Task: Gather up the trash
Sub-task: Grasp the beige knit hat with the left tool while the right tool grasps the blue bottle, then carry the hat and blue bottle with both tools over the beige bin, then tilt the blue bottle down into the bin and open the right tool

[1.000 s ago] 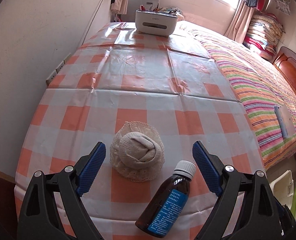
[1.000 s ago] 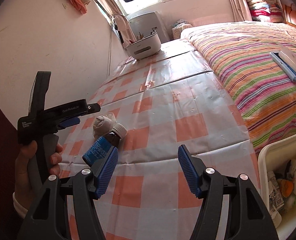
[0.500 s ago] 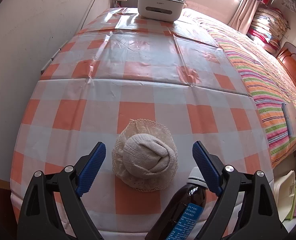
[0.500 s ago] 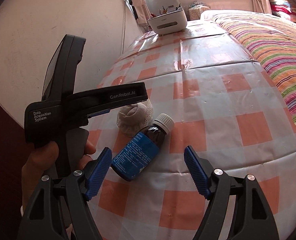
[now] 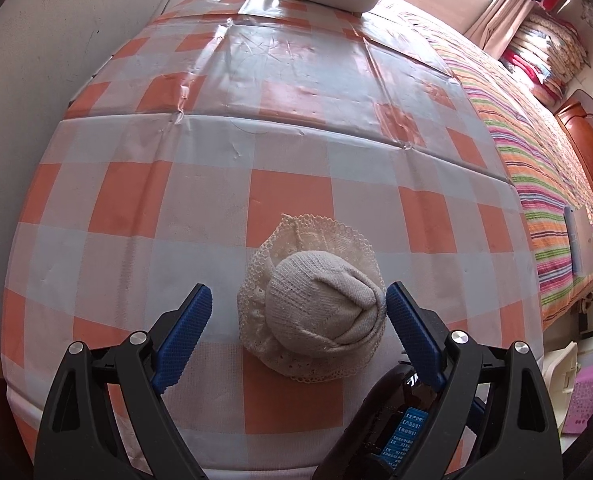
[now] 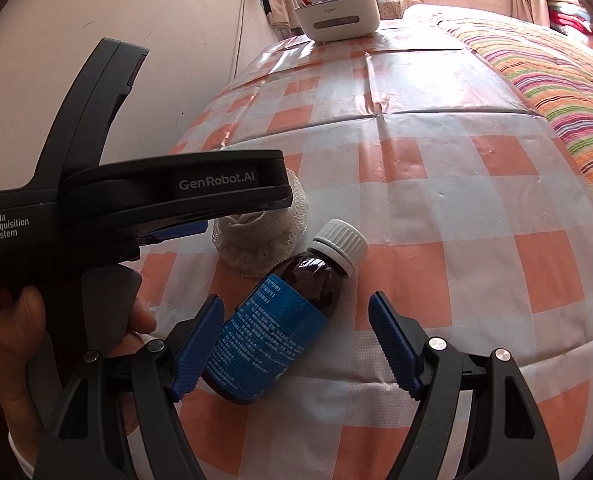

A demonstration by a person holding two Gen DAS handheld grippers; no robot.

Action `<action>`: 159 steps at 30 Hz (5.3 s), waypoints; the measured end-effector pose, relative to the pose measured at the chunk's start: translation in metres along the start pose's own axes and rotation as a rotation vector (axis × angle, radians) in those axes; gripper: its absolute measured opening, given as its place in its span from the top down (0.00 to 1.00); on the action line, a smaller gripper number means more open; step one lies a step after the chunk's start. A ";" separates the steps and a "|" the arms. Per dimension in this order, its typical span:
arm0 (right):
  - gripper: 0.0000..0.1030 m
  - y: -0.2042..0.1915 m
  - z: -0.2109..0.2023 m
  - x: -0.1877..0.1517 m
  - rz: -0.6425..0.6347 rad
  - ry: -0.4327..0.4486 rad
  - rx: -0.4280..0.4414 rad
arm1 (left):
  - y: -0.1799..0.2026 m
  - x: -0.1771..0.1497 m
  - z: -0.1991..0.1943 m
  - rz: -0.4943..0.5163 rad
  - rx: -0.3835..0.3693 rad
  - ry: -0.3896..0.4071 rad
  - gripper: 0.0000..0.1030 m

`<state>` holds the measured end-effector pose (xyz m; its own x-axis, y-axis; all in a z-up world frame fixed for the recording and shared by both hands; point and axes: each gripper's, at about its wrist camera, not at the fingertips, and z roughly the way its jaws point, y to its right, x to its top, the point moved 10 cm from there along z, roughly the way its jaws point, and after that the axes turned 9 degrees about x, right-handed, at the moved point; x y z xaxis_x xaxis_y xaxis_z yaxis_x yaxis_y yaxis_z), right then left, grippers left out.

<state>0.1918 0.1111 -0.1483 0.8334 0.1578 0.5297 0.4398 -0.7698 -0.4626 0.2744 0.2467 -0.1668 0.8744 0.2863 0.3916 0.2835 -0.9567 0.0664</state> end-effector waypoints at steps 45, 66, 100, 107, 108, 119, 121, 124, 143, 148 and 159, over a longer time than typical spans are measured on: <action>0.60 0.076 -0.109 -0.013 -0.093 0.130 -0.046 | 0.058 -0.047 -0.027 0.206 0.163 0.151 0.48; 0.60 0.132 -0.172 -0.031 -0.033 0.210 -0.093 | 0.148 -0.102 -0.046 0.372 0.091 0.197 0.47; 0.60 0.191 -0.236 -0.059 0.029 0.303 -0.203 | 0.236 -0.156 -0.081 0.502 -0.035 0.261 0.47; 0.60 0.205 -0.254 -0.066 0.058 0.334 -0.221 | 0.256 -0.167 -0.089 0.521 -0.067 0.270 0.47; 0.60 0.207 -0.256 -0.067 0.063 0.339 -0.223 | 0.259 -0.169 -0.090 0.523 -0.071 0.272 0.47; 0.60 0.228 -0.280 -0.076 0.113 0.388 -0.244 | 0.290 -0.182 -0.102 0.557 -0.103 0.291 0.47; 0.60 0.231 -0.284 -0.078 0.119 0.397 -0.250 | 0.293 -0.184 -0.103 0.559 -0.105 0.290 0.47; 0.60 0.235 -0.289 -0.079 0.129 0.408 -0.253 | 0.297 -0.187 -0.103 0.561 -0.108 0.288 0.47; 0.60 0.256 -0.312 -0.095 0.176 0.447 -0.277 | 0.327 -0.206 -0.100 0.595 -0.130 0.265 0.47; 0.60 0.260 -0.314 -0.096 0.188 0.454 -0.278 | 0.333 -0.209 -0.098 0.603 -0.135 0.256 0.47; 0.60 0.266 -0.318 -0.098 0.205 0.464 -0.280 | 0.344 -0.214 -0.094 0.612 -0.143 0.246 0.47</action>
<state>0.1209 -0.3056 -0.0975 0.6300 -0.2507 0.7350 0.1272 -0.9004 -0.4161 0.1476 -0.1485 -0.1414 0.7411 -0.3137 0.5936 -0.3041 -0.9451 -0.1199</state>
